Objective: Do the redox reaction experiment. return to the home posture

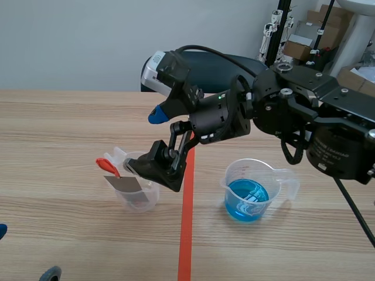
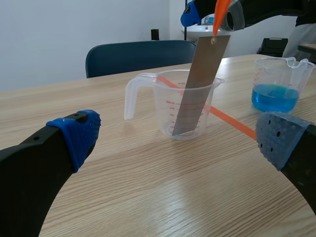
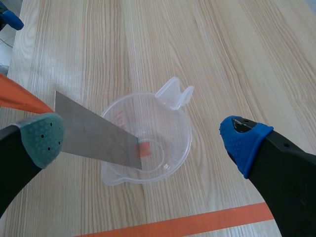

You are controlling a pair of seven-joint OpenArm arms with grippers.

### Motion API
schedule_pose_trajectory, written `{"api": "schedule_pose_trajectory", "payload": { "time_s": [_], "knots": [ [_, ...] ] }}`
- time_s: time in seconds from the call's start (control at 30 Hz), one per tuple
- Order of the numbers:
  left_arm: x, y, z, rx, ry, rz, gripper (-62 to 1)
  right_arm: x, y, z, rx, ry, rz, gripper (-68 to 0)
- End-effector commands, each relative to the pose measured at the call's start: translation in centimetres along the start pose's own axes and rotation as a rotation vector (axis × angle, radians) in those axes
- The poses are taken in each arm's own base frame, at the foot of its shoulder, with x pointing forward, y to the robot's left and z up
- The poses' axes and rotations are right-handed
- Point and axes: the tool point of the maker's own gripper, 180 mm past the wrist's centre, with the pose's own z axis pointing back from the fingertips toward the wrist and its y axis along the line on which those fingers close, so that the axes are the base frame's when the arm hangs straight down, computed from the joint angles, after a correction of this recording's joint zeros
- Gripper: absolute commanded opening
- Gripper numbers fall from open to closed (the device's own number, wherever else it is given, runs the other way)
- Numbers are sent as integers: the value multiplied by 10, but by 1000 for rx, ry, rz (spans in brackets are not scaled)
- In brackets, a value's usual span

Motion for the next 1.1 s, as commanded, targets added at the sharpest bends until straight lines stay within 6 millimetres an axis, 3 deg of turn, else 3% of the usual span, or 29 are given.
{"api": "schedule_pose_trajectory", "payload": {
  "time_s": [0.0,0.3,0.53,0.7,0.8,0.97,1.07],
  "knots": [
    [11,2,-3,2,-59,-7,14,27,-3,8,1,-54,59,4],
    [11,4,7,-16,-27,-21,14,47,8,45,13,-78,152,4],
    [17,19,35,-63,66,-53,14,36,3,78,-16,-40,188,4],
    [38,44,50,-48,87,-86,14,38,-7,103,-77,-84,183,4],
    [55,56,50,-66,75,-105,14,44,-24,119,-196,-88,196,4],
    [92,77,38,-76,4,-121,14,67,-58,155,-495,-155,217,4],
    [112,82,23,-104,-42,-115,14,73,-68,172,-649,-145,281,4]
  ]
}}
